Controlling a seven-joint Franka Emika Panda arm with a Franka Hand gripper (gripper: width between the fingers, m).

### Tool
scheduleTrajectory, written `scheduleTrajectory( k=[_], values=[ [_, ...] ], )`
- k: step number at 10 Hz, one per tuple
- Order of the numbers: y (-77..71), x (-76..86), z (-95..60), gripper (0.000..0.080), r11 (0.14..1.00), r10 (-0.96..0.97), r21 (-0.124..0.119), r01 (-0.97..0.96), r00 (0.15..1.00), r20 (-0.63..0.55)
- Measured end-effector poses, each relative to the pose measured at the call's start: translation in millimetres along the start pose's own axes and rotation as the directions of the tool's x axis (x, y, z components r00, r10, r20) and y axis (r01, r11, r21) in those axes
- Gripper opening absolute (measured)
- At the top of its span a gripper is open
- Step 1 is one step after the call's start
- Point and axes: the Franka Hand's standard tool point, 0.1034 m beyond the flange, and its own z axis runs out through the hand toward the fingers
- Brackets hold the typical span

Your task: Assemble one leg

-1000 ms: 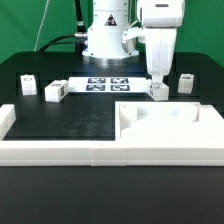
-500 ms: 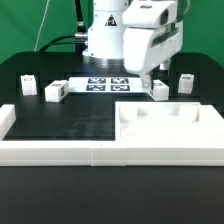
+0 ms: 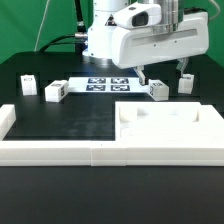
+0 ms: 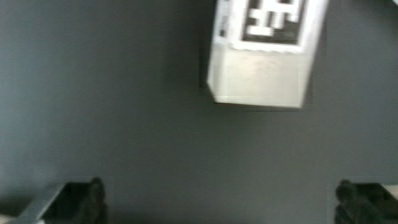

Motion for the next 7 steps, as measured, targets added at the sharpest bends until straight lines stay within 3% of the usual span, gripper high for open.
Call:
scheduleTrajectory(
  k=[4, 5, 7],
  values=[
    [-4.7, -1.0, 0.9, 0.0649, 0.962, 0.271, 0.016, -0.271, 0.963, 0.003],
    [-14.5, -8.6, 3.8, 0.0649, 0.908, 0.418, 0.024, -0.418, 0.908, 0.007],
    [-26.2, -22.3, 3.7, 0.0649, 0.918, 0.395, 0.015, -0.396, 0.918, 0.018]
  ],
)
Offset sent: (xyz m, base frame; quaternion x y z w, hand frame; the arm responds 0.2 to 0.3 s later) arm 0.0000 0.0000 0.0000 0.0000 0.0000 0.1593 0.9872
